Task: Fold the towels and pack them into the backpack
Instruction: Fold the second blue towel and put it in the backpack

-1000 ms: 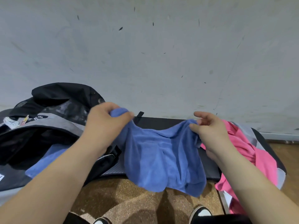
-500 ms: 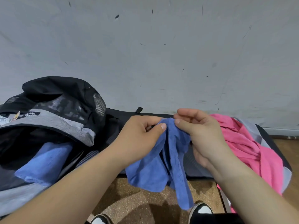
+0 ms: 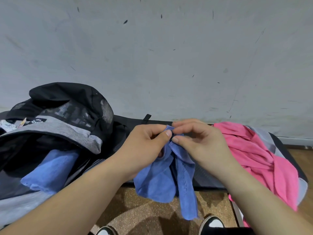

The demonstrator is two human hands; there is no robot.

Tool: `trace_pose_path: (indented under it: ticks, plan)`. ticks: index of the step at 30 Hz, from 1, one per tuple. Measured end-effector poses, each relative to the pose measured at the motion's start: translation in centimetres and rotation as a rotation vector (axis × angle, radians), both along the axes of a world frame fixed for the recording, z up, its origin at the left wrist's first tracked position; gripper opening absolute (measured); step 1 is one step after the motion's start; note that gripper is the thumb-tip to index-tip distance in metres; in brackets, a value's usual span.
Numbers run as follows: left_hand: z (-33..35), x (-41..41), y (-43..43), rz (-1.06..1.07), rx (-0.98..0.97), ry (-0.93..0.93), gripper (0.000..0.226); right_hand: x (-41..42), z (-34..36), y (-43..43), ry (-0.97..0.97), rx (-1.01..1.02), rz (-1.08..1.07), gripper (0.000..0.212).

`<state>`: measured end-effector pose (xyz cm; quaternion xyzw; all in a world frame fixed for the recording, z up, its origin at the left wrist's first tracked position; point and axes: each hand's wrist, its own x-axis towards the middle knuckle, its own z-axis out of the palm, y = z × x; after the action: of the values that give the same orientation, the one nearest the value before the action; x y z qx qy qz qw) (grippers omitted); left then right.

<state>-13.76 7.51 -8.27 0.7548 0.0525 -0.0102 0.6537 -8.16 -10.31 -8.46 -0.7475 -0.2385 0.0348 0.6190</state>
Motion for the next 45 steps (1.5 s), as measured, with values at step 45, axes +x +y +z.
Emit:
trace_pose_path:
  ticks: [45]
  plan:
    - [2.0,-1.7,0.5,0.015,-0.121,0.006,0.016,0.7,0.3,0.0,0.113,-0.080,0.209,0.029]
